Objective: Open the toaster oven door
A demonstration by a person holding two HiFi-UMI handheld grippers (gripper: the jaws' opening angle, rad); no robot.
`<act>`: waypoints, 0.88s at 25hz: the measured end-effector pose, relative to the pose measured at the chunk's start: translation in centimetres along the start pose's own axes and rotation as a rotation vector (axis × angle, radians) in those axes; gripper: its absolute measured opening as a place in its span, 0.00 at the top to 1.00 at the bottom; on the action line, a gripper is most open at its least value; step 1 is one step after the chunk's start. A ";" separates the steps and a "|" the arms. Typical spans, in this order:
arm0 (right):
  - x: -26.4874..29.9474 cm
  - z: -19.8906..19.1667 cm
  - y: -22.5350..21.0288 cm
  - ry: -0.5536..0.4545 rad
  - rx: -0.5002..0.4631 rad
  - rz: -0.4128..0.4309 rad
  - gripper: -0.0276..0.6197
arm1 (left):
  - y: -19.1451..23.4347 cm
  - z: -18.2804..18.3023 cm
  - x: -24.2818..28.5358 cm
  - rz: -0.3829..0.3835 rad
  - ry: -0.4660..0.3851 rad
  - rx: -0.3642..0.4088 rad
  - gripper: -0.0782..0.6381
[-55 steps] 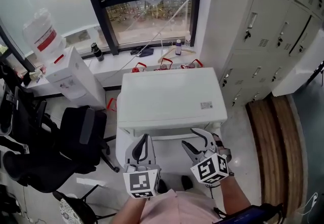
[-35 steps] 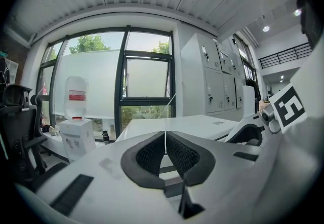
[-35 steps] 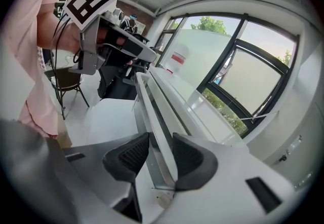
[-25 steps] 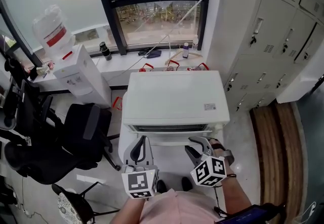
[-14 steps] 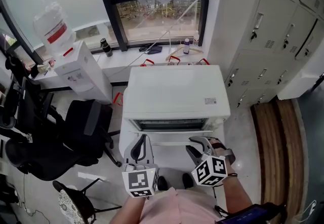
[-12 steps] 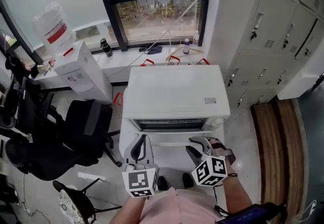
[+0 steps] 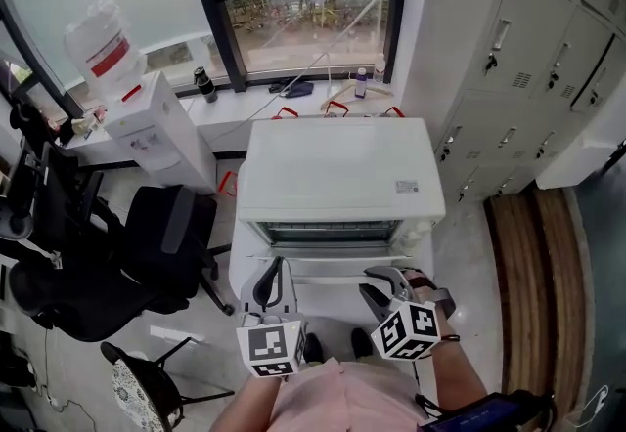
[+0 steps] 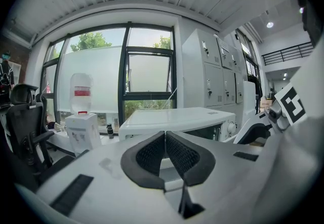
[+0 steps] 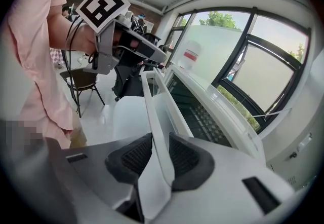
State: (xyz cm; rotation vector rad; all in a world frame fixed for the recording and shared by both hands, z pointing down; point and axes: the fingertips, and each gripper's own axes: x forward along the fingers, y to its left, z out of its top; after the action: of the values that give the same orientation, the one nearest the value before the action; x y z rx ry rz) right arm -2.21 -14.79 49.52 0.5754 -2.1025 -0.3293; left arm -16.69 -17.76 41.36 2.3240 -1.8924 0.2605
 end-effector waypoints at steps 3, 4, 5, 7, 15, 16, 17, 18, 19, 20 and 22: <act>-0.1 -0.3 0.8 0.001 0.000 0.020 0.80 | -0.1 -0.5 -0.2 0.002 0.011 -0.002 0.87; -0.2 -0.4 1.1 0.002 0.001 0.026 0.80 | -0.2 -0.7 -0.2 0.002 0.014 -0.003 0.87; -0.2 -0.5 1.4 0.003 0.001 0.032 0.80 | -0.2 -0.9 -0.3 0.001 0.017 -0.004 0.87; -0.3 -0.6 2.0 0.008 -0.001 0.043 0.80 | -0.4 -1.2 -0.4 0.002 0.024 -0.008 0.87; -0.3 -1.6 4.5 0.031 -0.016 0.101 0.82 | -0.8 -2.7 -1.1 0.006 0.055 -0.018 0.87; -0.4 -1.7 4.7 0.032 -0.016 0.105 0.82 | -0.8 -2.9 -1.2 0.007 0.059 -0.018 0.87; -0.4 -1.7 4.9 0.033 -0.015 0.108 0.82 | -0.8 -3.1 -1.3 0.008 0.065 -0.018 0.87; -0.4 -1.8 5.0 0.032 -0.014 0.109 0.82 | -0.7 -3.3 -1.4 0.009 0.072 -0.019 0.87; -0.4 -1.8 5.1 0.032 -0.013 0.110 0.82 | -0.7 -3.6 -1.4 0.010 0.078 -0.020 0.87; -0.4 -1.9 5.2 0.031 -0.014 0.111 0.82 | -0.7 -3.8 -1.5 0.011 0.084 -0.021 0.87; -0.4 -2.1 5.5 0.031 -0.015 0.117 0.82 | -0.8 -4.3 -1.6 0.013 0.095 -0.021 0.87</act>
State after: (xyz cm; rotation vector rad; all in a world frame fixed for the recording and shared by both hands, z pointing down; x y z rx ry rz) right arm -1.83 -9.89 52.80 0.4433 -2.0915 -0.2679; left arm -16.49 -15.14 45.25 2.2450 -1.8567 0.3442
